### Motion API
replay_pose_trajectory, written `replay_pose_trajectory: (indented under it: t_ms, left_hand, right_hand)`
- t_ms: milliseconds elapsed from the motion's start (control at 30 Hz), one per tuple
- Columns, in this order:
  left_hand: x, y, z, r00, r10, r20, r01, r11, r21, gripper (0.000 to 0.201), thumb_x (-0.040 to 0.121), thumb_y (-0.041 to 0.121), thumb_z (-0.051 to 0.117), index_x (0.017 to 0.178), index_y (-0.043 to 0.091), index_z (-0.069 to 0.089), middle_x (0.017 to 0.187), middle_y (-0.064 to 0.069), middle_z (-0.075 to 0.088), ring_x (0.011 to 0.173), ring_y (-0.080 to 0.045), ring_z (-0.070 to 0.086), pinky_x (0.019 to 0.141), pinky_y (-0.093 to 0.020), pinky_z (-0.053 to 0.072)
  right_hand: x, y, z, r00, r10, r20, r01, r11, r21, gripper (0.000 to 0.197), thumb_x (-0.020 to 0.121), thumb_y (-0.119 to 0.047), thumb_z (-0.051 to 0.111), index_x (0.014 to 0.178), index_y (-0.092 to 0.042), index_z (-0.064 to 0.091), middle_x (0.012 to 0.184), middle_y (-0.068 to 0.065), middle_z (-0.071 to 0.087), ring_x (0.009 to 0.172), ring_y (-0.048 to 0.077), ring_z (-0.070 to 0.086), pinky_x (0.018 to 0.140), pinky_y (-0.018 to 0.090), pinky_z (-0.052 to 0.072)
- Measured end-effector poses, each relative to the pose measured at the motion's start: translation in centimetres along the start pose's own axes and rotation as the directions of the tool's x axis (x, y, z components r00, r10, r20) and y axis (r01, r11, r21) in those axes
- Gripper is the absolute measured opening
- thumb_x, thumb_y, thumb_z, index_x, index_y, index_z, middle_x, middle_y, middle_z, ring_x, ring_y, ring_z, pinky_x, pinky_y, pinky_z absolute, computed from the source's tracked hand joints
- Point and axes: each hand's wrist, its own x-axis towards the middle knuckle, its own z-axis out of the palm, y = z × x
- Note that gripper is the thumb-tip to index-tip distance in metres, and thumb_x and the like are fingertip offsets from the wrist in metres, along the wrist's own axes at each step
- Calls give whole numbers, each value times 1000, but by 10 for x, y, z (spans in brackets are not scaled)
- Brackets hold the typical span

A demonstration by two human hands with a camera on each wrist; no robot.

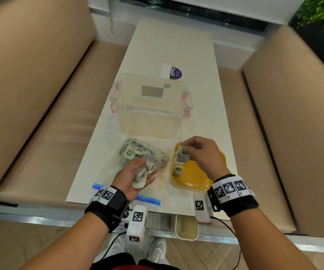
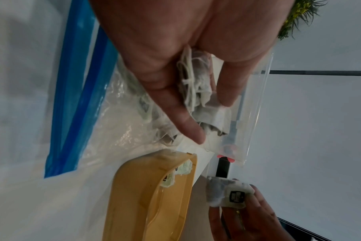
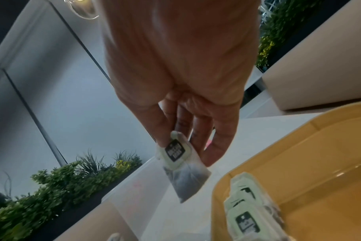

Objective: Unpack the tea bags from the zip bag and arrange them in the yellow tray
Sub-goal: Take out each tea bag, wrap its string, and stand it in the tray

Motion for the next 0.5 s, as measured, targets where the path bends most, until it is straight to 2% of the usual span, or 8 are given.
replay_pose_trajectory:
  t_ms: [67,133,200,333,400,500]
  left_hand:
    - [0,-1,2,1000,1,-7,-1,1000,2,17,102,23,53,114,19,64,107,-5,77,105,-24,72,85,-36,51]
    - [-1,-2,3,1000,3,-8,-3,1000,3,17,102,23,53,114,18,64,105,-6,77,104,-25,71,86,-36,51]
    - [-1,-2,4,1000,4,-6,-4,1000,2,18,102,23,53,115,18,64,104,-6,77,104,-25,71,87,-36,51]
    - [0,-3,3,1000,12,-8,-12,1000,7,20,102,23,53,117,17,64,102,-6,77,105,-26,72,86,-36,52]
    - [-1,-3,3,1000,12,-9,-12,1000,3,20,101,23,54,118,17,63,105,-7,77,99,-24,74,83,-36,52]
    - [-1,-3,2,1000,13,-6,-13,1000,1,22,101,23,54,121,17,63,106,-7,77,98,-24,75,84,-36,52]
  right_hand:
    - [-1,4,-5,1000,0,-7,0,999,-47,8,84,-5,69,86,-11,74,80,-1,69,75,12,63,70,25,53]
    - [-1,9,-9,999,-33,-31,27,983,-183,7,84,-11,71,85,-17,75,83,-7,65,76,5,59,67,17,46]
    - [0,12,-15,997,-59,-47,44,959,-280,8,83,-14,73,83,-21,75,85,-9,64,78,5,58,70,20,47]
    - [-2,16,-24,1000,-3,2,3,983,-185,11,82,-5,73,79,-16,71,72,1,68,63,15,66,61,26,50]
    - [-2,17,-28,1000,17,3,-16,980,-200,14,82,-2,71,77,-14,68,73,5,69,65,21,69,61,31,54]
    - [-2,19,-32,1000,30,-2,-29,957,-287,14,82,-3,71,76,-16,68,73,4,70,66,18,70,63,32,57]
